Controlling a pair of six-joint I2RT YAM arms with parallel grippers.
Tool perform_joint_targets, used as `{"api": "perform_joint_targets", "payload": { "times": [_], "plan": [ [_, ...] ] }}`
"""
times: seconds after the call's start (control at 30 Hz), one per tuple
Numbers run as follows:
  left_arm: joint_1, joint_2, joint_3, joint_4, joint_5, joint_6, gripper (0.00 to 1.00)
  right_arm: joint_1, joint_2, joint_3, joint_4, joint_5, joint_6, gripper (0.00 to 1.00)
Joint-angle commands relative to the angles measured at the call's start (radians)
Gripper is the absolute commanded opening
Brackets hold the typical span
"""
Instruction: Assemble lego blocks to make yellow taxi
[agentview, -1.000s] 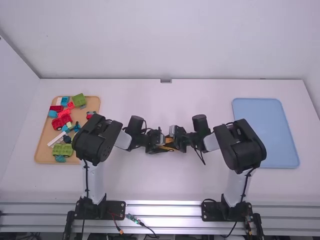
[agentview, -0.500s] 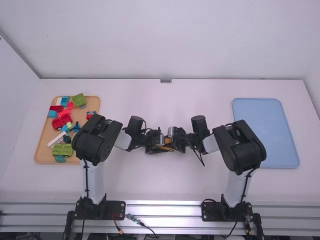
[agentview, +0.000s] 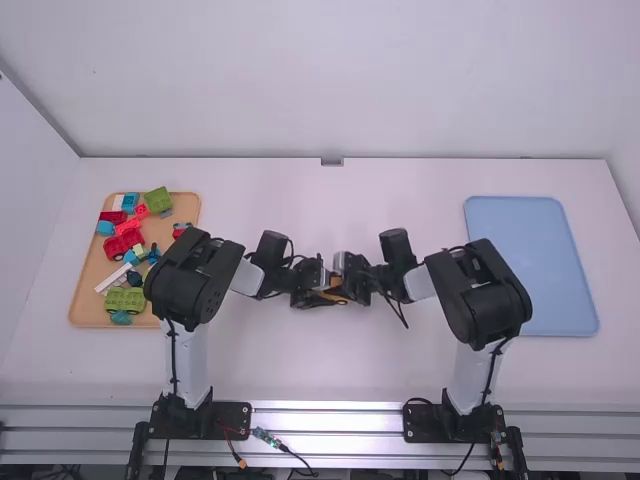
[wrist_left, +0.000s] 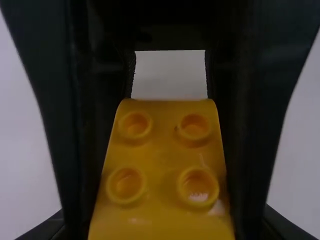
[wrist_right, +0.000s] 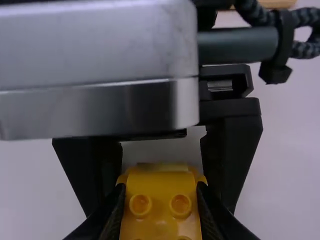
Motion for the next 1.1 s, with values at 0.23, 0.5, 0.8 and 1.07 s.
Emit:
{"api": "perform_joint_targets", "payload": {
  "times": [0.23, 0.5, 0.8, 1.07],
  "plan": [
    [0.008, -0.013, -0.014, 0.091, -0.088, 0.016, 0.1, 0.038, 0.042, -0.023, -0.063, 0.005, -0.05, 0.0],
    [0.008, -0.013, -0.015, 0.09, -0.085, 0.016, 0.11, 0.035, 0.041, -0.046, 0.042, 0.004, 0.017, 0.0],
    [0.008, -0.013, -0.017, 0.092, -0.085, 0.016, 0.12, 0.034, 0.041, -0.037, 0.04, 0.004, 0.027, 0.0],
    [0.008, -0.013, -0.016, 0.087, -0.085, 0.016, 0.11, 0.032, 0.041, -0.037, 0.04, 0.005, 0.029, 0.0]
  ]
}}
